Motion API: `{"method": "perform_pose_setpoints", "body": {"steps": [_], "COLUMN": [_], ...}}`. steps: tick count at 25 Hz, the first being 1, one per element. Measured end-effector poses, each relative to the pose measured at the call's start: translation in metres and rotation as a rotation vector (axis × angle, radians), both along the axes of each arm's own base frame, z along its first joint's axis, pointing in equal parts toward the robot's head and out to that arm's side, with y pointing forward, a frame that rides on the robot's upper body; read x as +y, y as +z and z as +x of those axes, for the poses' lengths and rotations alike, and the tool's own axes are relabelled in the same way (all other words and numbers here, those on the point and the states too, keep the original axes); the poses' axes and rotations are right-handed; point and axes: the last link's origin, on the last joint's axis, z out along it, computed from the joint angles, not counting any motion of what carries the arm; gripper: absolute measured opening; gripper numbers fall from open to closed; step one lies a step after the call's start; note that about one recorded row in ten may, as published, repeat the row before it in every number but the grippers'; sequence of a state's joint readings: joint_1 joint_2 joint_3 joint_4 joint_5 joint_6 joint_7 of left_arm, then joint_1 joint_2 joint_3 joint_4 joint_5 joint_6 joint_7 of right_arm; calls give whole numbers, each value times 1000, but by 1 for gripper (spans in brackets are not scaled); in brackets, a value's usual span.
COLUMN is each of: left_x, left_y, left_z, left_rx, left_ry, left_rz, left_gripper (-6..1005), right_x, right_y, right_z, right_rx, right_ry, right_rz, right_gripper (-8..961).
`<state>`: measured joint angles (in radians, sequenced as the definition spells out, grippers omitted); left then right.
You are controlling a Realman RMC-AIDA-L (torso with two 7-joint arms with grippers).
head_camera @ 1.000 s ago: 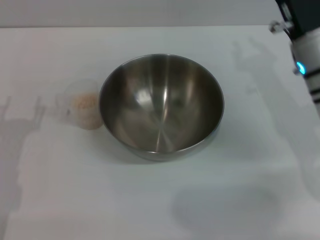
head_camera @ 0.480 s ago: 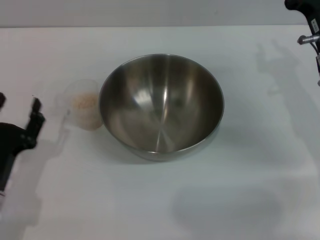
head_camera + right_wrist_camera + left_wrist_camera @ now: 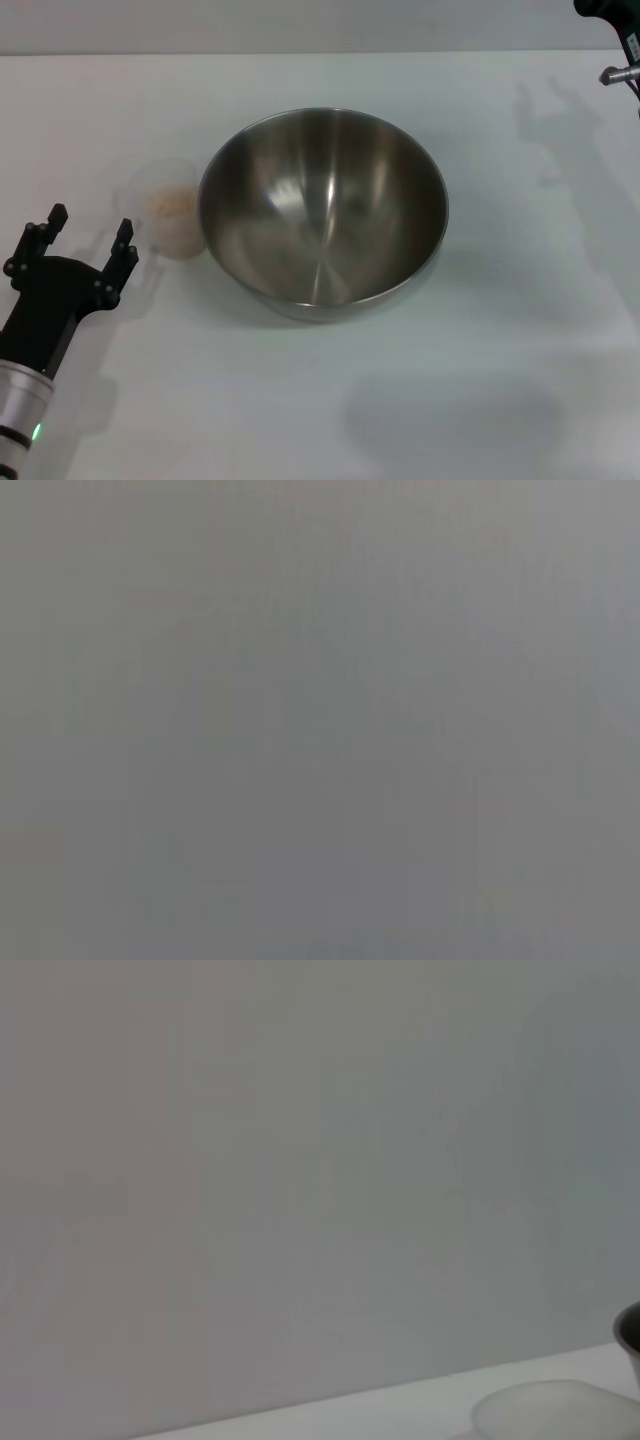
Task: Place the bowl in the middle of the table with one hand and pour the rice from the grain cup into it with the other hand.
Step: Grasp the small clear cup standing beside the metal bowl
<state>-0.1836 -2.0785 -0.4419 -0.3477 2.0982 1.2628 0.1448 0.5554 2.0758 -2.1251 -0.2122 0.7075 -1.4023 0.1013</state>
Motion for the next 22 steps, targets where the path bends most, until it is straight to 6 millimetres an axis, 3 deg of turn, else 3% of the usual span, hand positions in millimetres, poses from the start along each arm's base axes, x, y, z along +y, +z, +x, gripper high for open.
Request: {"method": "perform_pose_setpoints", "body": {"steps": [22], "left_x": [33], "left_y": [2], "left_z": [-6], "left_rx": [49], "left_ry": [58], "left_rz": [-25], "left_gripper": [631], "right_x": [-4], "right_y": [1], "right_z": [5], "right_rx": [0], "right_ry": [-8], "right_rz": [9], "right_gripper": [407]}}
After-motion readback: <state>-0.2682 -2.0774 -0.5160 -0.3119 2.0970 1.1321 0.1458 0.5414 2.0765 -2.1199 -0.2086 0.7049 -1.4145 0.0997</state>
